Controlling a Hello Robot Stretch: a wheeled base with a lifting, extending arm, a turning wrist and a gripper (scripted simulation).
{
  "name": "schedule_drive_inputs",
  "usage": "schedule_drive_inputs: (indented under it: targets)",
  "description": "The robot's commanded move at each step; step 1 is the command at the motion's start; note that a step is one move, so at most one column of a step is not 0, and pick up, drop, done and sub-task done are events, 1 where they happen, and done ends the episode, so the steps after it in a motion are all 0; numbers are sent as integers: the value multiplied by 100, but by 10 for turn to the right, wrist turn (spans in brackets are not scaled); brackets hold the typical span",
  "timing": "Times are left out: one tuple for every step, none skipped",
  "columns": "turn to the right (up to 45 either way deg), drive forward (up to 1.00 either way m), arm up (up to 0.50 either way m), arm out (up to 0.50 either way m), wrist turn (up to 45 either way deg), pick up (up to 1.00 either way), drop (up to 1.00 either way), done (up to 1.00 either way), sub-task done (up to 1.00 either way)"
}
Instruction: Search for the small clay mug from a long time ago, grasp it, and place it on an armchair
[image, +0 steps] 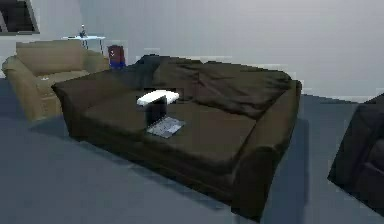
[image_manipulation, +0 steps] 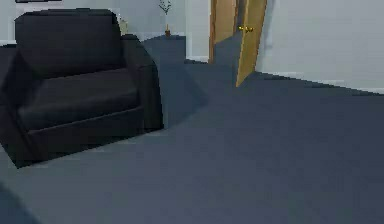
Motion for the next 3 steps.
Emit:
schedule_drive_inputs:
  targets:
    - [450, 0, 0, 0, 0, 0, 0, 0, 0]
    - [450, 0, 0, 0, 0, 0, 0, 0, 0]
    - [30, 0, 0, 0, 0, 0, 0, 0, 0]
